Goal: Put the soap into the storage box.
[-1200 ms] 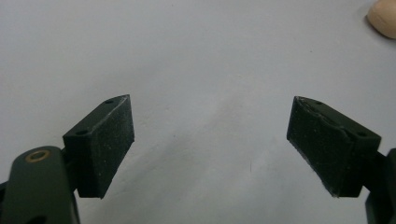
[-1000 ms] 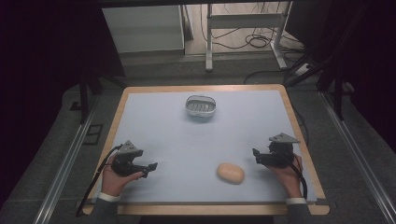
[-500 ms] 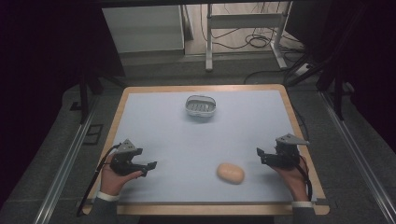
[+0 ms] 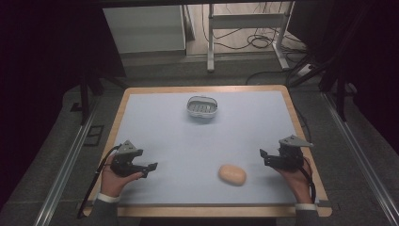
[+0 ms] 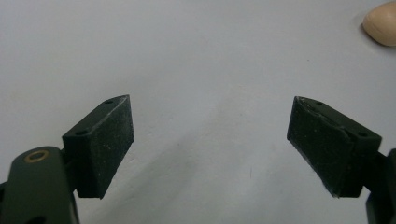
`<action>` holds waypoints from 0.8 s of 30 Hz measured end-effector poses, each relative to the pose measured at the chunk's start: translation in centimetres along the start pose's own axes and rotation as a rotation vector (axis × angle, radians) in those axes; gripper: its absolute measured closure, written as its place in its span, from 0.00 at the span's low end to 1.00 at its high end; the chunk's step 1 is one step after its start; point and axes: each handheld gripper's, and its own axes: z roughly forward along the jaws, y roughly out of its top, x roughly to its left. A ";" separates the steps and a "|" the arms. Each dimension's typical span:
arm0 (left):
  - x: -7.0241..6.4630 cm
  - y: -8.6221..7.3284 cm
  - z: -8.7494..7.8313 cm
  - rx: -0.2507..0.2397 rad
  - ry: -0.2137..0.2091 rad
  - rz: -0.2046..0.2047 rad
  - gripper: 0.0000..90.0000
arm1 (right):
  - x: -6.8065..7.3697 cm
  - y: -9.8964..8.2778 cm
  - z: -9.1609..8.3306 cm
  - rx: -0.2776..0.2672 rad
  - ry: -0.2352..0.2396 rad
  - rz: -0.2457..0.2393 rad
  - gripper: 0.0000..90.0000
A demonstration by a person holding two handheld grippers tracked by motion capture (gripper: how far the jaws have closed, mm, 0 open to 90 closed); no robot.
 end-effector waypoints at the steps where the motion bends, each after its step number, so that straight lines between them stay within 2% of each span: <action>1: 0.0 0.0 0.0 0.002 -0.002 0.000 0.17 | -0.1 0.0 -0.1 -0.002 0.005 0.001 0.15; 8: -0.2 0.0 0.3 0.009 -0.004 0.000 0.17 | -0.1 0.1 -0.3 0.000 0.001 -0.017 0.15; 12: -0.3 0.0 0.5 0.017 -0.006 0.004 0.17 | 0.1 0.3 -0.4 0.000 0.014 -0.022 0.16; 17: -0.2 0.0 0.6 0.025 -0.011 0.007 0.17 | 0.2 0.8 -1.0 -0.017 0.060 -0.007 0.16; 24: -0.2 0.0 0.5 0.016 -0.013 -0.001 0.16 | 0.5 1.3 -1.4 -0.024 0.058 -0.022 0.16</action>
